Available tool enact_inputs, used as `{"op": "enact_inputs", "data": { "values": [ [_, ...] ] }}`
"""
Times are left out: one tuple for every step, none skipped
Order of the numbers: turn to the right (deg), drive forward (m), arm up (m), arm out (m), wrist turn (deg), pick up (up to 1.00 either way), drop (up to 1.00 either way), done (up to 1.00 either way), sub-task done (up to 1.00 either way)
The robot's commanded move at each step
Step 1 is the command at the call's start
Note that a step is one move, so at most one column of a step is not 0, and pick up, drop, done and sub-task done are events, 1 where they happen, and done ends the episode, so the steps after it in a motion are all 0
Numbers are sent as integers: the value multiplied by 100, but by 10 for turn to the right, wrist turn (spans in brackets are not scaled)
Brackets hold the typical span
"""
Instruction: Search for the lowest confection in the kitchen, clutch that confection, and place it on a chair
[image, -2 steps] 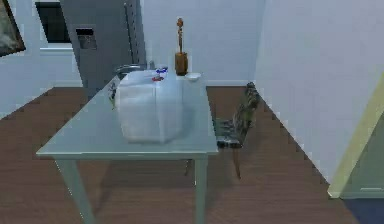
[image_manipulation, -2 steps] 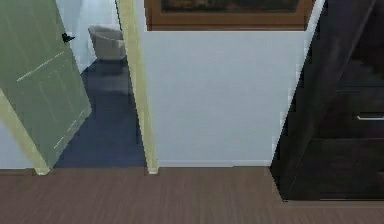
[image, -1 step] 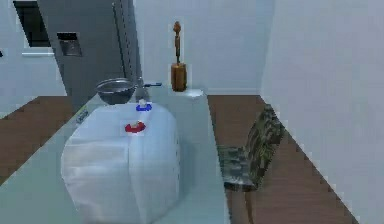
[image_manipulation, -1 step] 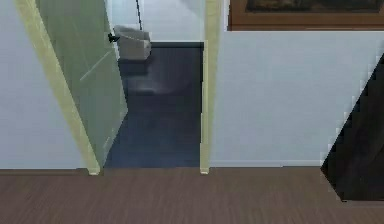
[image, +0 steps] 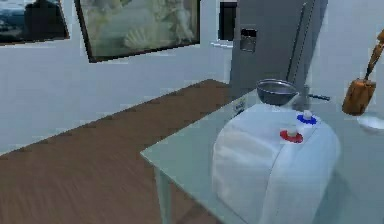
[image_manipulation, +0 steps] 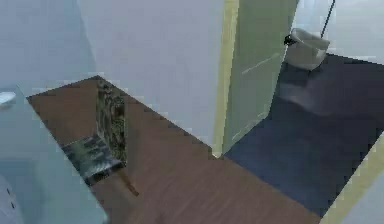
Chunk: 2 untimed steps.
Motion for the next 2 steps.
{"op": "enact_inputs", "data": {
  "values": [
    [-450, 0, 0, 0, 0, 0, 0, 0, 0],
    [-270, 0, 0, 0, 0, 0, 0, 0, 0]
  ]
}}
